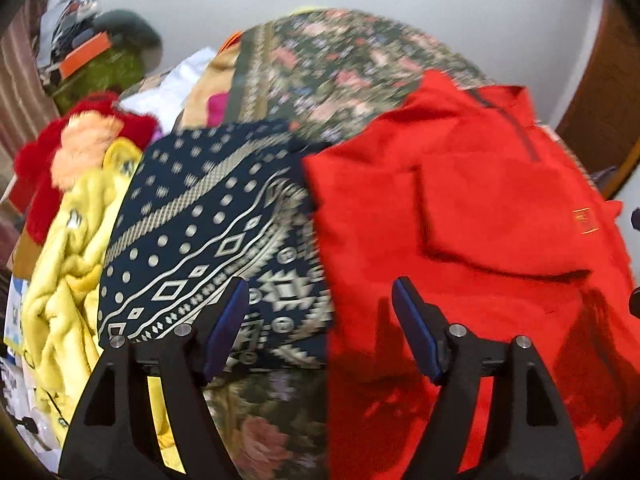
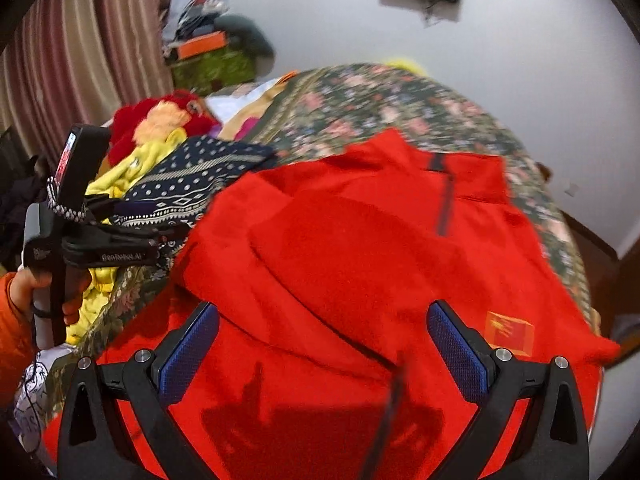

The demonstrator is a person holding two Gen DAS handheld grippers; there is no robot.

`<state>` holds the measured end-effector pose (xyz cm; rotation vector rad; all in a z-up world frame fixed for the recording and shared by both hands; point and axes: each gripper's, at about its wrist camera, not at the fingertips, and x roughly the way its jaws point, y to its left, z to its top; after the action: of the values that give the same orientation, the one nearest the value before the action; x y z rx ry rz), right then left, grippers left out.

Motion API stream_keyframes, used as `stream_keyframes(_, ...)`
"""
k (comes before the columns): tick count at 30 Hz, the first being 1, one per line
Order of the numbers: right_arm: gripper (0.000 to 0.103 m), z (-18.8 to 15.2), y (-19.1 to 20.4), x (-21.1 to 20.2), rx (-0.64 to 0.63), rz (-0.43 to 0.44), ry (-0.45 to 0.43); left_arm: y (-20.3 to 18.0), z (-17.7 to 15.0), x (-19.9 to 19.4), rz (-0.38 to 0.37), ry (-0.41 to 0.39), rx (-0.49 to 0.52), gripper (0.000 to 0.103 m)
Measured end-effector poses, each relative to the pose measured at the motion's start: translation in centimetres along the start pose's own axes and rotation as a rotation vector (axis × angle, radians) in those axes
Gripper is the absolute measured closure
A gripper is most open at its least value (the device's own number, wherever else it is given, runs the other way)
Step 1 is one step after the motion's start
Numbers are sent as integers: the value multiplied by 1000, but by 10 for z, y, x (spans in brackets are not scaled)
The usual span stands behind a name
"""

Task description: Fold large clothes

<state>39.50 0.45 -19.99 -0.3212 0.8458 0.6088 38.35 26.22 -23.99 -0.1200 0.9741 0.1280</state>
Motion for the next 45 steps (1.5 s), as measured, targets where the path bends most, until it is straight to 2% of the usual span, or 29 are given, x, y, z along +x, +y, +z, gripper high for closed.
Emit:
stream_keyframes(3,0,17,20,40,-45,21,42,12,-5,20,-8,32,-17,30)
stream_keyframes(7,2,30,41,94,-132,-11,101,16,-11,42,-18,57,-22,30)
stream_keyframes(9,7,32,47,114,-160,-6,124,17,-14,48,-23,56,-21,29)
stream_keyframes(11,17,33,56,133,-187,-5,141,14,-17,50,-11,42,4,28)
stream_keyframes(14,21,34,65,148,-220,-50,118,8,-18,52,16,31,48,27)
stream_keyframes(15,25,34,68,150,-240,-74,101,7,-19,52,21,28,54,26)
stream_keyframes(17,44,33,71,152,-275,-120,86,8,-20,52,22,24,56,26)
stream_keyframes(18,49,33,72,154,-289,-133,79,9,-20,53,21,23,53,26)
stream_keyframes(20,70,32,70,156,-306,-152,72,10,-20,54,24,22,48,25)
stream_keyframes(21,74,33,69,157,-305,-147,73,9,-20,55,27,22,48,24)
stream_keyframes(23,90,37,62,151,-257,-111,69,7,-21,56,35,21,49,24)
stream_keyframes(25,93,41,52,141,-197,-75,51,5,-22,56,44,23,52,23)
stream_keyframes(34,95,55,-1,63,-25,-22,-84,0,-12,47,51,70,16,24)
stream_keyframes(39,95,49,-33,14,57,-22,-162,-16,1,10,44,-9,25,24)
stream_keyframes(45,95,29,-78,-34,157,-34,-218,-57,20,-30,24,-100,79,24)
